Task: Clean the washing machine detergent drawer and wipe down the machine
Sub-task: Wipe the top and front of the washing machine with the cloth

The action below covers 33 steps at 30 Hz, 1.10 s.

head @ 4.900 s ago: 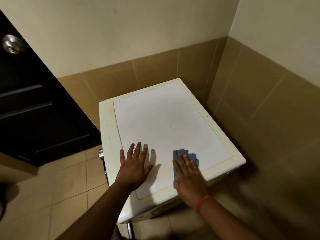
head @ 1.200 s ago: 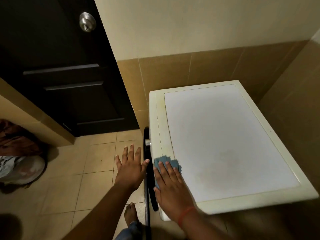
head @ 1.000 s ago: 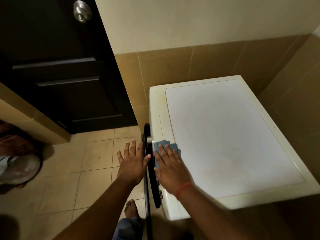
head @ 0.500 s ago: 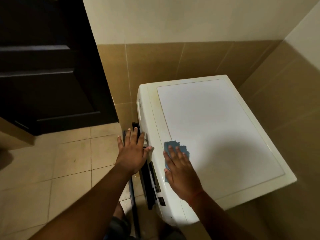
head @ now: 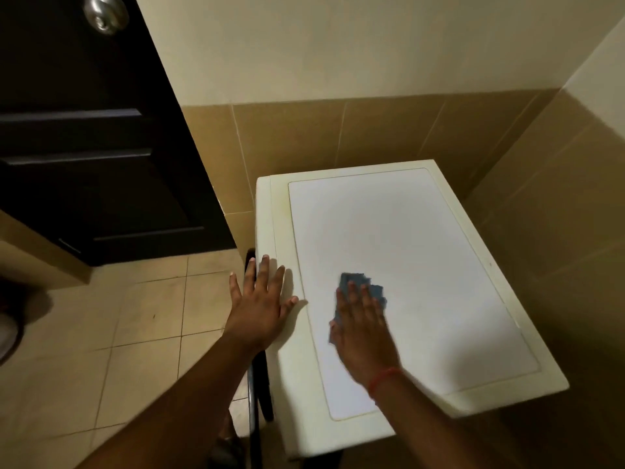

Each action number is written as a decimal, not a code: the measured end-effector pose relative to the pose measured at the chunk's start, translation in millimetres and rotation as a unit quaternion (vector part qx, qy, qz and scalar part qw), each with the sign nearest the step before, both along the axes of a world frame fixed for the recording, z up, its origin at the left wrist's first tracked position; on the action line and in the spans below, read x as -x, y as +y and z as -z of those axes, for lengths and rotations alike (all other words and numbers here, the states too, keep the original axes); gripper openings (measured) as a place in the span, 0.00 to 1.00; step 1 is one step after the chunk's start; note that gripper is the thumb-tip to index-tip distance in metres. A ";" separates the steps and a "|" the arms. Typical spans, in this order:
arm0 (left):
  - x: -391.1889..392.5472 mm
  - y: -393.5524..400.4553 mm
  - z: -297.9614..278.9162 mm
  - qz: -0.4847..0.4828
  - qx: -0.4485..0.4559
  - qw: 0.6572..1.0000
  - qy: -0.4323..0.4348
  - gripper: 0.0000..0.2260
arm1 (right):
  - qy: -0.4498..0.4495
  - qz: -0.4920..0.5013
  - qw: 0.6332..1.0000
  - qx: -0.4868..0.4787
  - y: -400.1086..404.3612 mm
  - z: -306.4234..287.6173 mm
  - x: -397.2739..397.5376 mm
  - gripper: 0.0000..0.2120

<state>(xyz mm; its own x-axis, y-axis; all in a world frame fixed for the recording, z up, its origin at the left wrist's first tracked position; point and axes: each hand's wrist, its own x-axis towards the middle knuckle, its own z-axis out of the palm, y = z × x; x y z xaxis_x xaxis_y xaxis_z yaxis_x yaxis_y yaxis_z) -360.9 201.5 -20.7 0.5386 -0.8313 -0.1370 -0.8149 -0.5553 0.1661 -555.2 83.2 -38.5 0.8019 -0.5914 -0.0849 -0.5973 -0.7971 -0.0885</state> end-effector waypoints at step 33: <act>61.2 -56.5 -27.7 0.031 -0.045 0.998 -0.029 0.33 | -0.030 0.018 0.998 0.047 -135.2 6.8 101.2 0.28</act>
<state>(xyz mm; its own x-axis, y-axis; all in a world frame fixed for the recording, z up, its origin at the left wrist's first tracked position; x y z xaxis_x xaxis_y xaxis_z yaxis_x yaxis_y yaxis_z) -422.1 145.0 7.0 0.4950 -0.8494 -0.1830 -0.8552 -0.5135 0.0703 -656.4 -51.9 -45.4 0.7823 -0.6225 0.0203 -0.6210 -0.7821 -0.0519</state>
